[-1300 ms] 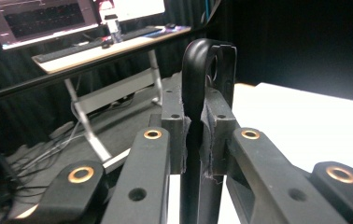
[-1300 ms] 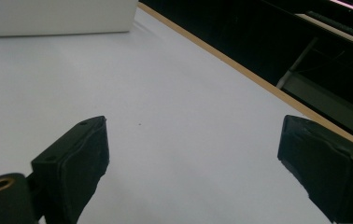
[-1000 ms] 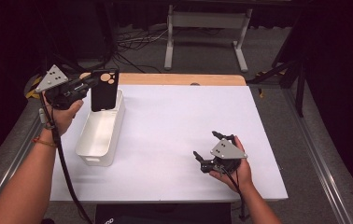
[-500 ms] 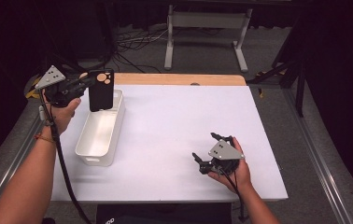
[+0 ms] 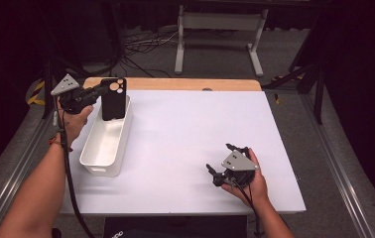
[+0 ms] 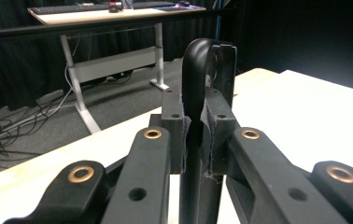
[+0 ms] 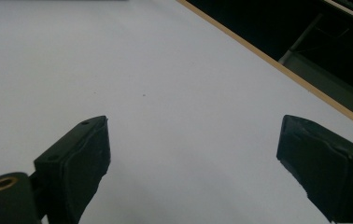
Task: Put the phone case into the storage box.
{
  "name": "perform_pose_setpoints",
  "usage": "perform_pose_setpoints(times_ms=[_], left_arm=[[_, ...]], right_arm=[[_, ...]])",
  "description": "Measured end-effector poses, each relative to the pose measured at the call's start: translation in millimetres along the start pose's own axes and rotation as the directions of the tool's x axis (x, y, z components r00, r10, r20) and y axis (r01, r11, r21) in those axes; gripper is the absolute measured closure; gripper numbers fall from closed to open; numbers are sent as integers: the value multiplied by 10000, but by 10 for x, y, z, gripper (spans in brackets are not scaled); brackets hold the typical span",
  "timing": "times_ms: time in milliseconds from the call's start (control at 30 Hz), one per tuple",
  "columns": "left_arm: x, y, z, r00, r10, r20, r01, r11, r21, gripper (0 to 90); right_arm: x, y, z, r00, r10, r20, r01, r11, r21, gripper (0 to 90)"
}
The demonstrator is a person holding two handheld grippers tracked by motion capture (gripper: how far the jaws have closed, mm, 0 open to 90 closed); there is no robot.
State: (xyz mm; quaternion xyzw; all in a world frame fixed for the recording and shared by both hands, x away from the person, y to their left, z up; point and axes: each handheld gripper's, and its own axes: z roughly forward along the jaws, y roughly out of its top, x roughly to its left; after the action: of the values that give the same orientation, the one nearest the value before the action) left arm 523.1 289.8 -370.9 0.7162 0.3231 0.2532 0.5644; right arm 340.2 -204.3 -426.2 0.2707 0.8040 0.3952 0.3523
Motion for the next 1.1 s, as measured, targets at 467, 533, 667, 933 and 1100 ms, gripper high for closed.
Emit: perform_pose_setpoints(times_ms=[467, 533, 667, 933, 1100], left_arm=[[62, -242, 157, 9999, 66, 118, -63, 9997, -252, 817], [78, -243, 187, 9999, 112, 120, -110, 9998, -162, 817], [106, -281, 207, 10000, -12, -56, 10, 9993, -373, 817], [175, -238, 115, 9998, -85, -163, 75, 9984, -567, 815], [164, -261, 213, 9999, 40, -118, -45, 9992, -398, 814]], right_arm=[[25, 13, -19, 9996, -25, 281, 25, 10000, -21, 111], [24, 3, -6, 9996, -33, 277, 31, 10000, 81, 113], [60, -11, 7, 9994, -285, 218, 279, 9993, 260, 114], [49, 0, -9, 9995, -220, 215, 217, 9996, 168, 117], [39, -14, -8, 9993, -284, 244, 278, 9993, 250, 122]])
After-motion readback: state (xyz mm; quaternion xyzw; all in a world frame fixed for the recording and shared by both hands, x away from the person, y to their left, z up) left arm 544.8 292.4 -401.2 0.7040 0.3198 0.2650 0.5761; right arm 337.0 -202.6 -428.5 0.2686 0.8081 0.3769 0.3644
